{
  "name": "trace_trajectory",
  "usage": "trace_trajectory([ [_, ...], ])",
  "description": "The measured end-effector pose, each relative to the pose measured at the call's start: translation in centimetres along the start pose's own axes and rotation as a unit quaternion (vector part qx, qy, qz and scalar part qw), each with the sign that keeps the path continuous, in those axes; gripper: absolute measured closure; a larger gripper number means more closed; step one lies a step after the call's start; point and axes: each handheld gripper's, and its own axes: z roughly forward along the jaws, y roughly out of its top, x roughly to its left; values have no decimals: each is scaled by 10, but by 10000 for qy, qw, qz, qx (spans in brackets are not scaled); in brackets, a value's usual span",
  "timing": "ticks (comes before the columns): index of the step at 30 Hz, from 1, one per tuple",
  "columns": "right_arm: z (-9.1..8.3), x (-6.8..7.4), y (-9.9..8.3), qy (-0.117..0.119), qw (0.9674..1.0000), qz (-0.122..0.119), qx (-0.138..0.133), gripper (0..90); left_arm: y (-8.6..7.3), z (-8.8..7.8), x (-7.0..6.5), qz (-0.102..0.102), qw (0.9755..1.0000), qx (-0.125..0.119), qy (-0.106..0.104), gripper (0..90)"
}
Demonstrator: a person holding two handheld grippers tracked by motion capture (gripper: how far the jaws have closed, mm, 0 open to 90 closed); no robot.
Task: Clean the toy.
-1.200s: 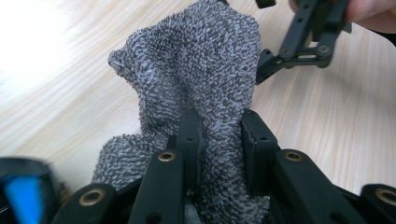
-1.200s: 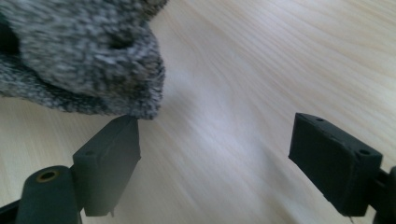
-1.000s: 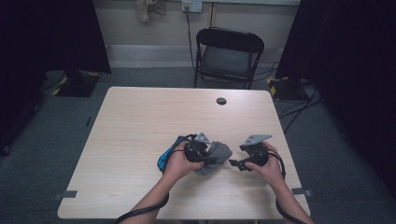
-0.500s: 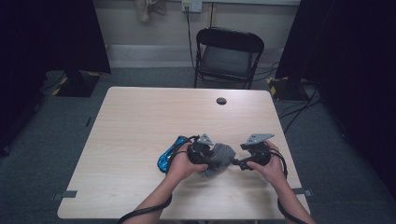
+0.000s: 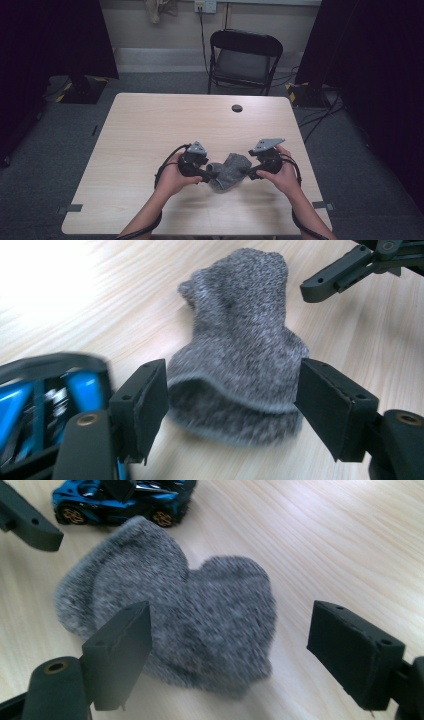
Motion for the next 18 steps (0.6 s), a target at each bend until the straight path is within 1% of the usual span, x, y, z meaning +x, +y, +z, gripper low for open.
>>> trace_trajectory([
  [2,1,2,4,24,10000,-56,-59,174,-5,-7,5,-13,9999,-24,107,277],
  [4,2,5,9,71,9999,-87,-98,176,-11,-15,10,-92,9997,-46,207,271],
  [5,3,7,11,125,9998,-115,-88,179,-13,-17,12,-101,9997,-60,235,270],
  [7,5,9,13,161,9997,-163,-73,185,-19,-23,16,-163,9994,-93,306,266],
  [9,9,12,15,232,9995,-207,-40,186,-23,-28,20,-161,9990,-83,398,265],
  [11,12,15,15,304,9993,-230,-48,192,-28,-32,23,-203,9986,-120,474,265],
  [15,20,22,17,490,9981,-376,14,206,-32,-39,30,-312,9977,-216,561,262],
  [17,26,25,17,497,9977,-456,119,208,-34,-40,32,-295,9972,-249,648,261],
  [18,29,26,17,505,9974,-489,186,209,-35,-41,33,-312,9972,-230,637,261],
])
